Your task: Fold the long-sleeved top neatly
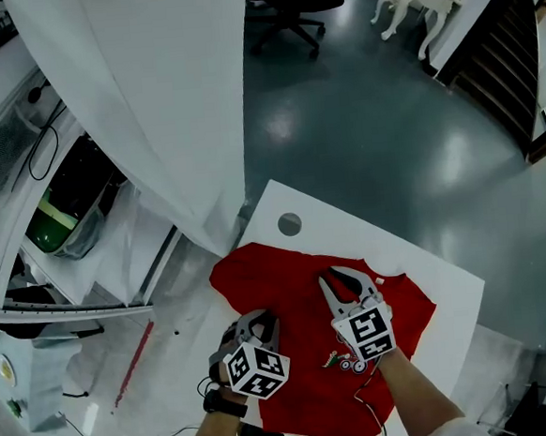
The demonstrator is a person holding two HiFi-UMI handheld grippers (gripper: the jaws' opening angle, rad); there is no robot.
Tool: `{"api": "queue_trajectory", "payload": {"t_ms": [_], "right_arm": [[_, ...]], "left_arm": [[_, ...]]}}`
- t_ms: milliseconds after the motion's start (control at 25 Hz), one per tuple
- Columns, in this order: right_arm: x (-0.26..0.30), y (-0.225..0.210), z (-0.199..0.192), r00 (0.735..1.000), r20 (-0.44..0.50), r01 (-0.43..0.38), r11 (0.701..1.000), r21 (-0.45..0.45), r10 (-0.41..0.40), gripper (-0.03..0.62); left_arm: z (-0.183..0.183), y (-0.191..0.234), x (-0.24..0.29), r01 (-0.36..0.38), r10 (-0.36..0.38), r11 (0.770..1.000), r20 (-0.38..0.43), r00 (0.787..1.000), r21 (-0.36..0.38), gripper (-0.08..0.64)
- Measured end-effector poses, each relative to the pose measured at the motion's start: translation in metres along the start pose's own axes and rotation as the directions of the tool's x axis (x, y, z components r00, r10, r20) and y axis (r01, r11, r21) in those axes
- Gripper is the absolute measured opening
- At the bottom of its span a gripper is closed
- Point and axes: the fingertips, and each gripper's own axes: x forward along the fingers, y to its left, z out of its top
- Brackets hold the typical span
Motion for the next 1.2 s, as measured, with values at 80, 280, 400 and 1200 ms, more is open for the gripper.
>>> {"api": "queue_trajectory", "payload": {"t_ms": [80,280,400,1200], "right_arm": [[-0.001,-0.013,-0.008,0.999,-0.035,0.016,0.999,0.038,-0.015,0.094],[0.014,-0.017,-0.023,0.992,-0.116,-0.046,0.993,0.110,0.058,0.122],[0.031,-0.004,-0.034,0.976,-0.194,-0.088,0.994,0.067,0.100,0.062],[0.060,0.018,-0.061,0.960,-0.244,-0.135,0.990,0.038,0.141,0.058]], "left_arm": [[0.002,0.001,0.000,0.000,0.000,1.000,0.000,1.000,0.006,0.069],[0.005,-0.001,0.003,0.005,-0.005,1.000,-0.002,1.000,0.016,0.069],[0.005,0.000,0.002,0.002,-0.002,1.000,0.000,1.000,0.016,0.069],[-0.003,0.002,0.021,-0.051,0.082,0.971,-0.123,0.989,0.233,0.024]]}}
